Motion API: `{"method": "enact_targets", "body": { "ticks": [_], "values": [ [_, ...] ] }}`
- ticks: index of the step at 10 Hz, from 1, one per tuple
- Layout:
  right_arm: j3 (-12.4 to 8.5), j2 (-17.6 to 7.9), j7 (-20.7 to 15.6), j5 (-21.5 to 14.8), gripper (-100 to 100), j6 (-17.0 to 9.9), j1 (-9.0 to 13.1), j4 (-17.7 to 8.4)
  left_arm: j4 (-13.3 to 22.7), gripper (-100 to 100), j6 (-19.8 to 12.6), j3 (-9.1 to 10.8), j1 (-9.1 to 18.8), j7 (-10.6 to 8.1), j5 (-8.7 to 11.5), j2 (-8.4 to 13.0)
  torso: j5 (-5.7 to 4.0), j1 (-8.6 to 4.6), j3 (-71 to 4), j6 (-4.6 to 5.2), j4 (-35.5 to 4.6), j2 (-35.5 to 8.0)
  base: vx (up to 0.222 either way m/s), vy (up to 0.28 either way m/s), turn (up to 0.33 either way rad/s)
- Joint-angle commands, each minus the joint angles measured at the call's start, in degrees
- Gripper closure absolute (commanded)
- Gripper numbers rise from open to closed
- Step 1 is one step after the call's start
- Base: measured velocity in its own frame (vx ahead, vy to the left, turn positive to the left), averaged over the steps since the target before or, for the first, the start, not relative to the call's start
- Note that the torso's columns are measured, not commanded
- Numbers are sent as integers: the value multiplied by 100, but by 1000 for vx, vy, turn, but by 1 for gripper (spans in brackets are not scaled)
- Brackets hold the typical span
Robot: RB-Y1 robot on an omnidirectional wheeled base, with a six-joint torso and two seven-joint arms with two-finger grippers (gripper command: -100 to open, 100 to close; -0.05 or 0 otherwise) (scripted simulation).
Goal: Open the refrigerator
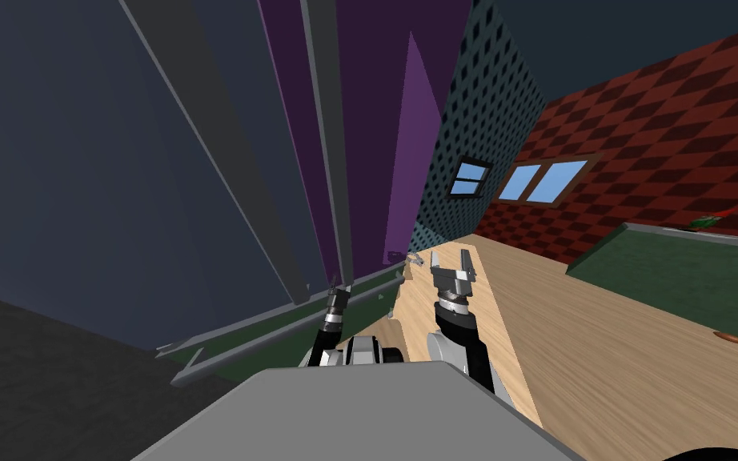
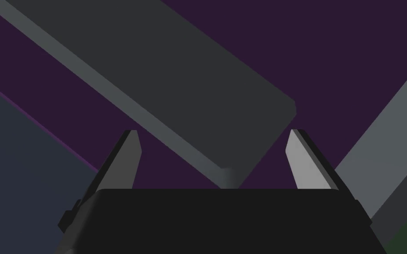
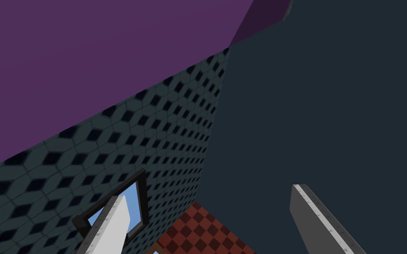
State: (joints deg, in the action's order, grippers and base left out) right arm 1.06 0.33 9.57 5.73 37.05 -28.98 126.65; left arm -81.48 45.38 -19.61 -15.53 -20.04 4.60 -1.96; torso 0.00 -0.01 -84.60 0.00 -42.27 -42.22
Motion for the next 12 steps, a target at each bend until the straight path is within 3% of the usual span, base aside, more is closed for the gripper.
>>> {"method": "enact_targets", "body": {
  "ticks": [1, 2, 3, 5, 6, 7, 12],
  "values": [
    [0, 0, 0, 0, 0, 0, 0, 0, -167, -100, -272, 5, 84, 49, 9, -52, 0, 1, -1, 0, 1, 1, 17, 4, 20],
    [0, 0, 0, 0, 0, 0, 1, 0, -95, -100, -203, 2, 56, 34, 7, -33, -2, 1, -9, 6, -11, 13, 0, 0, 0],
    [0, 0, 0, 0, 0, 0, 0, 0, -36, 100, -58, 0, 7, 9, 2, -6, -1, 0, -9, 4, -4, 13, -11, -2, -40],
    [0, 0, 0, 0, 0, 0, 0, 0, -27, 100, -45, -12, -10, 6, -3, -4, 0, 3, 11, -7, -2, -18, -10, -6, -16],
    [0, 0, 0, 0, 0, 0, 1, 0, -168, 100, -42, 97, -128, 119, 106, -16, 2, 8, 10, -5, -5, -16, -56, -243, 250],
    [2, 3, 0, 0, 0, 0, 0, 0, -168, 100, -42, 97, -128, 119, 106, -16, -15, -62, 21, -11, -11, -41, -79, -267, 208],
    [3, 3, 0, 0, 0, 0, 1, 0, -530, 100, -82, 383, -401, 404, 385, -51, -19, -50, -1, 26, -26, -6, -81, -265, 168]
  ]
}}
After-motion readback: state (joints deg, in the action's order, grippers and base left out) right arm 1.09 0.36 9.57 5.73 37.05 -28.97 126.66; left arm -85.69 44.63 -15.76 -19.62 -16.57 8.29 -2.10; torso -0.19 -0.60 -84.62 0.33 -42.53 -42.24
